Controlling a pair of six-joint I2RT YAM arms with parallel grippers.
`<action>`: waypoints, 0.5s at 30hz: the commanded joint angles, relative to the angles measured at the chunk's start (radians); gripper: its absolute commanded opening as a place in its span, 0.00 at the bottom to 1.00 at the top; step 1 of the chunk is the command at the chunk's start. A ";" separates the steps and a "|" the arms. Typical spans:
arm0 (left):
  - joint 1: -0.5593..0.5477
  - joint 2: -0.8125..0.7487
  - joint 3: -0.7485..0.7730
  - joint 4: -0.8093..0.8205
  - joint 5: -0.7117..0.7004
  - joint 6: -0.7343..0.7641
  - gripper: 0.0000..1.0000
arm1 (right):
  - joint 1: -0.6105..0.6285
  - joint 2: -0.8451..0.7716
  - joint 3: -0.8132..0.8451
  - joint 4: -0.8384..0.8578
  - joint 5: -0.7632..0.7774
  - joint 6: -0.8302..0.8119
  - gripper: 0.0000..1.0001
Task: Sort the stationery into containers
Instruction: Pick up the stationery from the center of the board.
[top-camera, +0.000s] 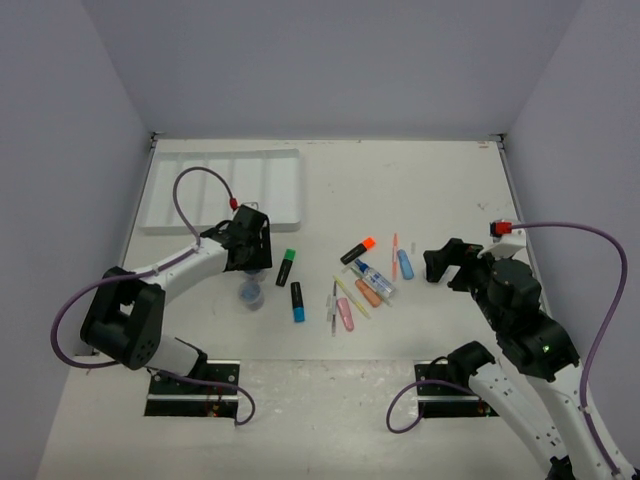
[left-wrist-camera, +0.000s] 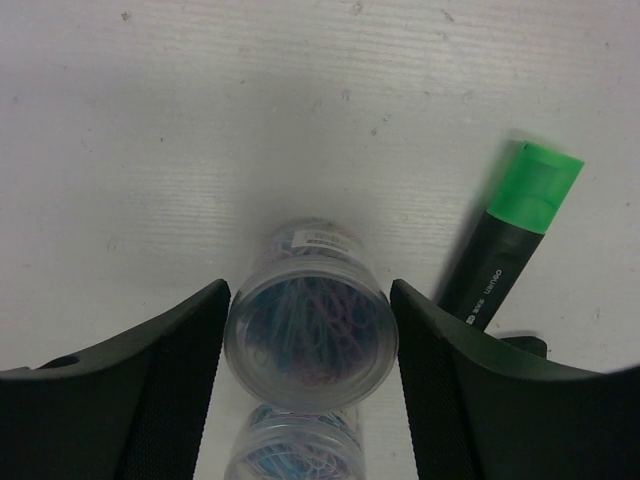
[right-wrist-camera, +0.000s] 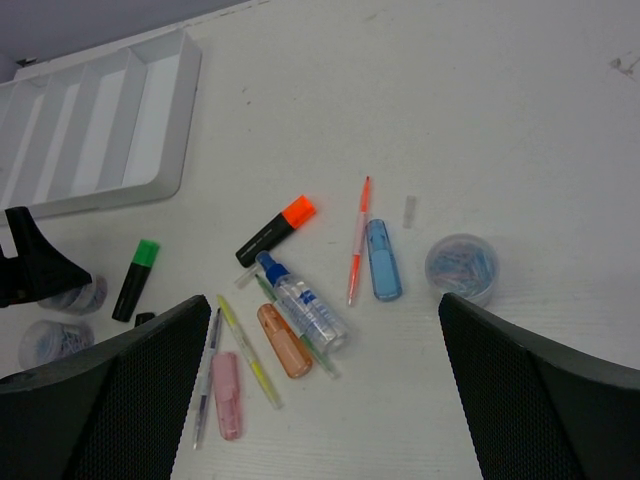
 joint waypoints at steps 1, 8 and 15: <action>-0.012 -0.013 0.002 0.025 -0.016 0.001 0.51 | 0.002 0.017 0.006 0.016 -0.014 -0.017 0.99; -0.014 -0.020 0.122 -0.040 -0.071 -0.004 0.04 | 0.002 0.021 0.008 0.020 -0.023 -0.022 0.99; 0.055 0.108 0.557 -0.149 -0.147 0.002 0.01 | 0.002 0.017 0.020 0.028 -0.063 -0.038 0.99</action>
